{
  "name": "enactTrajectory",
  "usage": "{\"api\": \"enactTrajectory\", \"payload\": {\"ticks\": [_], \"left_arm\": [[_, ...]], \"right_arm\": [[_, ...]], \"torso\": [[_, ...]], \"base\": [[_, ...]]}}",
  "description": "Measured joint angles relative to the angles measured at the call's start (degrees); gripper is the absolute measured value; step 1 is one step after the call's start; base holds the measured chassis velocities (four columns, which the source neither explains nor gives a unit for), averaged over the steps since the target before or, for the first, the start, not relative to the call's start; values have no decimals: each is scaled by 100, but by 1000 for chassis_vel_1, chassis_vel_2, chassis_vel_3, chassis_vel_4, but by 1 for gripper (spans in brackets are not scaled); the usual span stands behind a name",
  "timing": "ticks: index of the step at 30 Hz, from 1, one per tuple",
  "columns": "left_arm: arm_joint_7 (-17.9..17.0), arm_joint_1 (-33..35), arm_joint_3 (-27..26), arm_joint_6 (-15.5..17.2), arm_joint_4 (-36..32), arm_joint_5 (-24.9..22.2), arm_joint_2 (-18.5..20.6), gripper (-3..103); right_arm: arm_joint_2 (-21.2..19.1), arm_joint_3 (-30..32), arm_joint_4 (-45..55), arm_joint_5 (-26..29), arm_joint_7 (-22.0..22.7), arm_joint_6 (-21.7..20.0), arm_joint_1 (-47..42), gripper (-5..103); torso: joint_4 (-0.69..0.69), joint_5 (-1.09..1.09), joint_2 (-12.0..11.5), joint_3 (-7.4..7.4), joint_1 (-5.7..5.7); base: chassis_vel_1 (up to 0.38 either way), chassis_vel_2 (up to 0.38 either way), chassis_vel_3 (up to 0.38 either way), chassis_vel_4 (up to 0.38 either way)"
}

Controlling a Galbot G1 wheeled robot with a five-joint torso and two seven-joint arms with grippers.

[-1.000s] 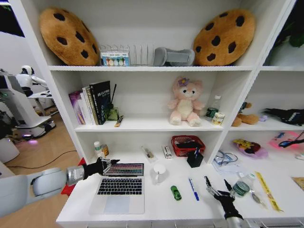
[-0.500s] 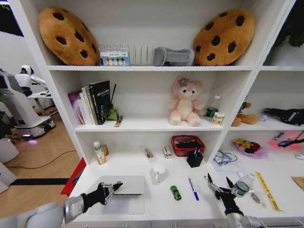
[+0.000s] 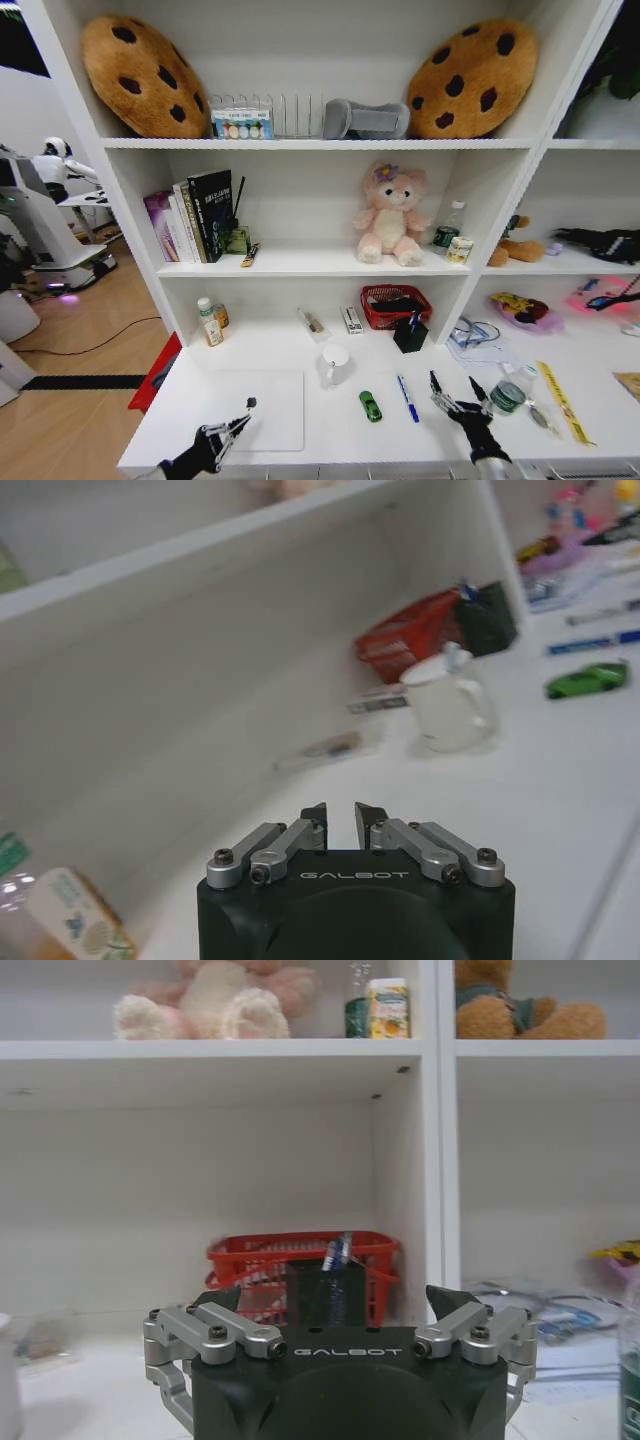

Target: Organize the objects on the table.

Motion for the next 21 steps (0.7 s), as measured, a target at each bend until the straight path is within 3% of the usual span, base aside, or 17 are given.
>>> {"api": "enactTrajectory", "payload": {"ticks": [1,2,8,10,12,13,14,15,17,21], "left_arm": [[-94,-64,-368,56,-186,-378,-439,23],[-94,-64,-368,56,-186,-378,-439,23],[-269,-87,-863,102,-490,-834,-1129,49],[-282,-87,-885,107,-510,-858,-1200,49],[-470,-84,-1044,264,-742,-1207,-2175,67],[-470,-84,-1044,264,-742,-1207,-2175,67],[-511,-55,-1194,323,-857,-1456,-2652,72],[-511,-55,-1194,323,-857,-1456,-2652,72],[-531,15,-1585,340,-997,-1752,-3002,82],[-619,73,-1870,273,-990,-1931,-3100,93]], "right_arm": [[-27,-42,162,-81,-192,67,-144,100],[-27,-42,162,-81,-192,67,-144,100],[-52,-134,418,-175,-290,105,-326,100],[-55,-136,433,-183,-290,107,-339,100],[-137,-125,516,-297,-255,164,-517,100],[-137,-125,516,-297,-255,164,-517,100],[-201,-101,514,-335,-209,215,-590,100],[-201,-101,514,-335,-209,215,-590,100],[-306,-102,485,-366,-201,274,-659,100],[-324,-178,456,-401,-201,278,-664,100]], "torso": [[-3,1,0,0,0],[-3,1,0,0,0],[-3,2,0,0,0],[-3,2,0,0,0],[-2,1,0,0,0],[-2,1,0,0,0],[0,0,0,0,0],[0,0,0,0,0],[-2,2,0,0,0],[-2,2,0,0,0]], "base": [[0,0,0,0],[0,0,0,0],[0,0,0,0],[0,0,0,0],[0,0,0,0],[0,0,0,0],[0,0,0,0],[0,0,0,0],[0,0,0,0],[0,0,0,0]]}}
